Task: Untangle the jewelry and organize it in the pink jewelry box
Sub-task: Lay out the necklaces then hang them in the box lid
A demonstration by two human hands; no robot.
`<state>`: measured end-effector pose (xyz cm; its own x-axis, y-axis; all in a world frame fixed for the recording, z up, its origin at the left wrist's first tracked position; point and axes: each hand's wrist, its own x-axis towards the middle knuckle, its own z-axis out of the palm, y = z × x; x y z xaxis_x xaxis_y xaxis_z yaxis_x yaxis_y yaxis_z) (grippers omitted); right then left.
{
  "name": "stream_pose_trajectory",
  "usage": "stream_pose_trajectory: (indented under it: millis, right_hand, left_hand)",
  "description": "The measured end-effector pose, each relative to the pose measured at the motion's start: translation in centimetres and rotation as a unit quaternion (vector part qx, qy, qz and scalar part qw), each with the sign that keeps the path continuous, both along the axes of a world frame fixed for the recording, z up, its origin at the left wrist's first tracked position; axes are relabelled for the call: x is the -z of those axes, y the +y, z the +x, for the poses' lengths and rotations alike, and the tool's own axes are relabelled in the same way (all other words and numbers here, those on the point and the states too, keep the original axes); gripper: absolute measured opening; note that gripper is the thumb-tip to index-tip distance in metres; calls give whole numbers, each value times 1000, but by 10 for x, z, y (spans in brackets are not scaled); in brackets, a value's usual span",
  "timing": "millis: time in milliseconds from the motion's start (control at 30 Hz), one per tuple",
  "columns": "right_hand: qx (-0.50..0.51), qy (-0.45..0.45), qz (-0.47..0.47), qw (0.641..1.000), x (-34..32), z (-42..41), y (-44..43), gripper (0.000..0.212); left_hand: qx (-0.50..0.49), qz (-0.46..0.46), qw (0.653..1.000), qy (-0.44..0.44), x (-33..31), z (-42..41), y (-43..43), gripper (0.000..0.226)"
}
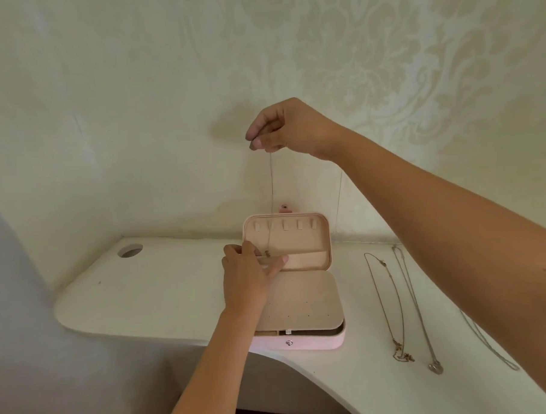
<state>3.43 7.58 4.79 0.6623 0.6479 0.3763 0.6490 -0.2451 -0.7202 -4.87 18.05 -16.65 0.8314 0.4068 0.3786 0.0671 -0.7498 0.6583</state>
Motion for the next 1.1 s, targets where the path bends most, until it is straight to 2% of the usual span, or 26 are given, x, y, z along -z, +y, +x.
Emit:
stream_pose_trajectory:
  millis: [167, 367, 500, 633, 867, 967, 1100]
  right_hand:
    - [-4, -1, 29, 1000, -11, 0, 4, 19]
    - [-13, 35, 10, 999, -1, 4, 3, 21]
    - [14, 49, 3, 999, 16, 7, 1, 20]
    - [13, 85, 13, 996, 31, 7, 0, 17]
    - [15, 91, 20, 996, 57, 1, -1, 14]
    - [6, 116, 17, 993, 72, 0, -3, 6]
    - [8, 141, 27, 990, 89, -2, -9, 7]
  left_hand:
    - [-8, 11, 1000, 13, -1, -1, 0, 51]
    - [-24, -2, 999, 20, -2, 1, -1, 47]
    - [-53, 58, 997, 13, -1, 3, 0, 44]
    - [-80, 101, 991, -23, 0, 4, 1, 32]
    - [-90, 110, 988, -53, -2, 3, 1, 26]
    - [-60, 95, 993, -25, -4, 3, 0, 31]
    - [-48, 99, 993, 37, -6, 2, -2, 38]
